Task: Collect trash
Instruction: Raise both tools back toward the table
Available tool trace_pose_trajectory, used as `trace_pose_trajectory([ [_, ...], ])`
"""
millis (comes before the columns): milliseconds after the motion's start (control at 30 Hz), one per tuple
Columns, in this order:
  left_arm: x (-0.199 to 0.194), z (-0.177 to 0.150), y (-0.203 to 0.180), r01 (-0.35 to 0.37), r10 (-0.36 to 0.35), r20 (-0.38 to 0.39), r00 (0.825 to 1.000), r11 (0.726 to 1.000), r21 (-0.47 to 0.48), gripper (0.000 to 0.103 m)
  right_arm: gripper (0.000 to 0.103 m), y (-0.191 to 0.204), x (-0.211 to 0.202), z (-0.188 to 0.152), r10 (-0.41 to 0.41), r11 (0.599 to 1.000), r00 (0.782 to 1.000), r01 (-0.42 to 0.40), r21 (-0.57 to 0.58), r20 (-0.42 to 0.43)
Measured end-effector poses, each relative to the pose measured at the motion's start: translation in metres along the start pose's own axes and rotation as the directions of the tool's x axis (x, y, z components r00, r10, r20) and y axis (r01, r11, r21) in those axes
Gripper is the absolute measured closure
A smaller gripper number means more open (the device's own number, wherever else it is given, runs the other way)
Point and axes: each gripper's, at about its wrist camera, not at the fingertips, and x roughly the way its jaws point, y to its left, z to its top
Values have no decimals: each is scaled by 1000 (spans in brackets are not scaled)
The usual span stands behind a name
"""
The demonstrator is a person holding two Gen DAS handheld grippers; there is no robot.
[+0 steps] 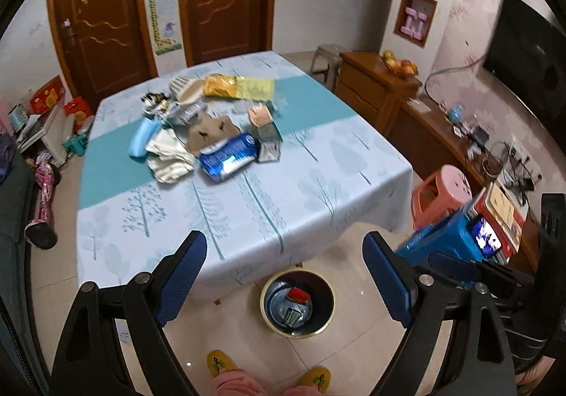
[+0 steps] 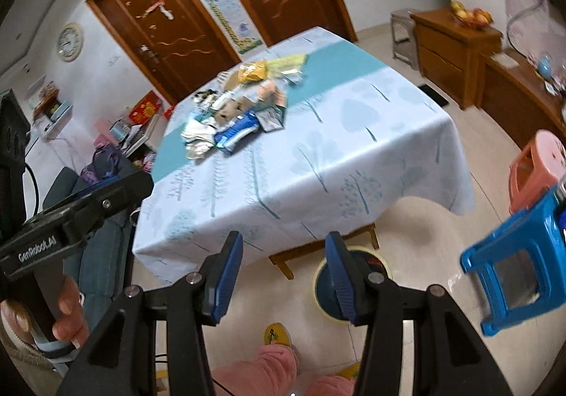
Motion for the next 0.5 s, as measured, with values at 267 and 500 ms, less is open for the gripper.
trace_pose_trajectory([
  [267, -10, 16, 21, -52, 54, 31, 998, 997, -52, 14, 54, 21, 3, 29, 50, 997, 998, -48, -57, 32],
  [500, 8, 32, 53, -57, 59, 20, 998, 996, -64, 14, 54, 40, 25, 53, 56, 996, 998, -53, -75, 34],
])
